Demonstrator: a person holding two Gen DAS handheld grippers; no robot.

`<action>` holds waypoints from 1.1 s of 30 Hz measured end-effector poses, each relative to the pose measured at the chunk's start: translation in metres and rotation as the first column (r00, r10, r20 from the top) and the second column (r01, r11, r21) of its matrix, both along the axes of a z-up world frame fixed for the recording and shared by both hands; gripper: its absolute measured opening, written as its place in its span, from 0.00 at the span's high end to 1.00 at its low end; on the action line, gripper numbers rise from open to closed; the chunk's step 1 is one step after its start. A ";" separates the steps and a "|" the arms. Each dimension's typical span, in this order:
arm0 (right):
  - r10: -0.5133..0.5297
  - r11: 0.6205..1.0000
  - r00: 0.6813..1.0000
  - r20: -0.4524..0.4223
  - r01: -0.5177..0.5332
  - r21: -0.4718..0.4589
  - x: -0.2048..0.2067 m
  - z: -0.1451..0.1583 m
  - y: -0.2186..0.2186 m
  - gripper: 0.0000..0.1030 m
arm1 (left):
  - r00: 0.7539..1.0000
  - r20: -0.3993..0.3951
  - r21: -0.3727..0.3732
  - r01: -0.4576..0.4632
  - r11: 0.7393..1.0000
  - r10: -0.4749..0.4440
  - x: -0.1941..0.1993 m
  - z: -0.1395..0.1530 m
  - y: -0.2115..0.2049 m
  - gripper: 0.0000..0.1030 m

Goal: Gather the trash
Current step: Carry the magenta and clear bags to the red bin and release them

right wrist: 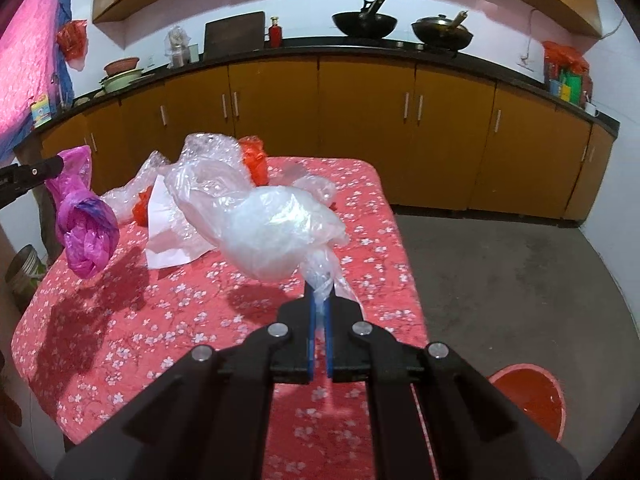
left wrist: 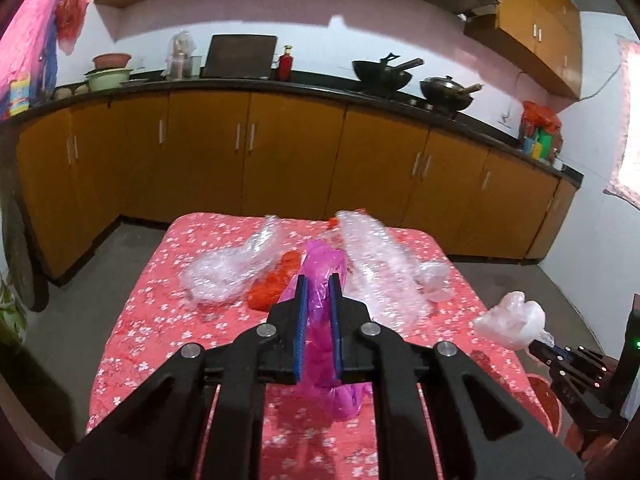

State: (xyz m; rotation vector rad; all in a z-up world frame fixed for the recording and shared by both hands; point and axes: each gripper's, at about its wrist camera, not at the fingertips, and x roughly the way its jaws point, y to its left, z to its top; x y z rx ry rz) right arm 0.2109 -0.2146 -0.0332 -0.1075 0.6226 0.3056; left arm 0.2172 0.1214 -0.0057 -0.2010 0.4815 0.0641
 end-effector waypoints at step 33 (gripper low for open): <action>-0.435 0.901 0.900 0.038 0.434 0.015 -0.022 -0.007 -0.188 0.95 | 0.933 -0.006 0.005 0.361 0.933 -0.361 0.037 -0.019 -0.216 0.90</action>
